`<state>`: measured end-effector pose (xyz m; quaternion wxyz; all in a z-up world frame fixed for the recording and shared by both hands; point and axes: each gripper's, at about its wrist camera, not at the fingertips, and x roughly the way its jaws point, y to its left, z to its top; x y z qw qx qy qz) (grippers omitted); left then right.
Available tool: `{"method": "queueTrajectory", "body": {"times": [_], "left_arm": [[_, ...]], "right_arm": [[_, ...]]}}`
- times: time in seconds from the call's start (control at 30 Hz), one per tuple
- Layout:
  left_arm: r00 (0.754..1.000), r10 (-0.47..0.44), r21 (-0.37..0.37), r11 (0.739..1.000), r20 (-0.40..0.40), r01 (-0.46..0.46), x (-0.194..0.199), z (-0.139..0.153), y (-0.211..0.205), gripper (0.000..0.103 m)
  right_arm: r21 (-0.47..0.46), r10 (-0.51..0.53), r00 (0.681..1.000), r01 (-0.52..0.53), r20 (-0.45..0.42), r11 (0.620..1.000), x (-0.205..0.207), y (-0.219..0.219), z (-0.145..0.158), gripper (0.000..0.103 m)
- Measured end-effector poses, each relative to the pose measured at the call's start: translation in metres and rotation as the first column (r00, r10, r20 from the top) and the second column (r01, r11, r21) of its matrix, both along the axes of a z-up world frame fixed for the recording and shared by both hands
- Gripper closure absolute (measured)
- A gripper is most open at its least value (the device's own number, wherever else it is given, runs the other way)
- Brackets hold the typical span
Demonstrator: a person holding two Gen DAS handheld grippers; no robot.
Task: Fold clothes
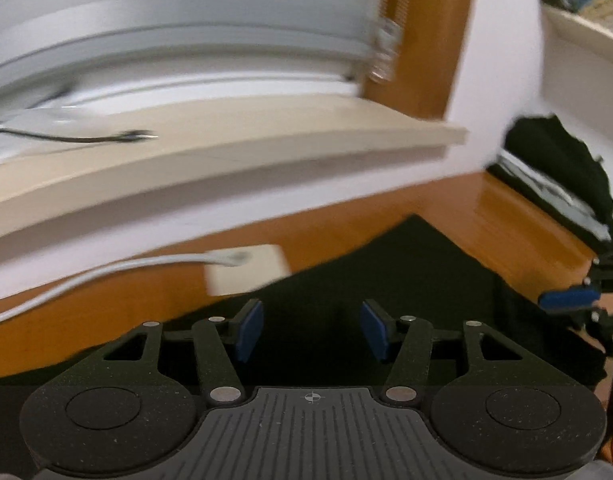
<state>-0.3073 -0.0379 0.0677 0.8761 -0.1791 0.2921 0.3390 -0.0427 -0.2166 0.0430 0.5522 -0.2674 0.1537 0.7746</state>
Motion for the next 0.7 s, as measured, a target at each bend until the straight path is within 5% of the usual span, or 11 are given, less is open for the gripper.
{"method": "queueTrajectory", "body": {"times": [0.17,0.4,0.5,0.7], "left_arm": [[0.997,-0.07,0.003,0.998,-0.02,0.07,0.028,-0.025,-0.009,0.042],[0.996,-0.085,0.087,0.992,-0.03,0.088,0.036,-0.047,-0.023,0.039],[0.996,-0.077,0.101,0.992,-0.046,0.082,0.043,-0.048,-0.025,0.037],[0.997,-0.067,0.099,0.993,-0.046,0.071,0.087,-0.048,-0.026,0.037]], "right_arm": [[-0.05,0.013,1.0,-0.012,0.025,0.999,0.005,-0.018,-0.034,0.087],[-0.024,0.017,0.998,-0.019,-0.064,1.0,0.0,-0.011,-0.031,0.087],[-0.016,0.051,0.999,-0.051,0.019,0.999,-0.009,-0.01,-0.044,0.087],[0.016,0.008,0.997,-0.01,0.074,1.0,0.042,-0.022,-0.045,0.088]]}}
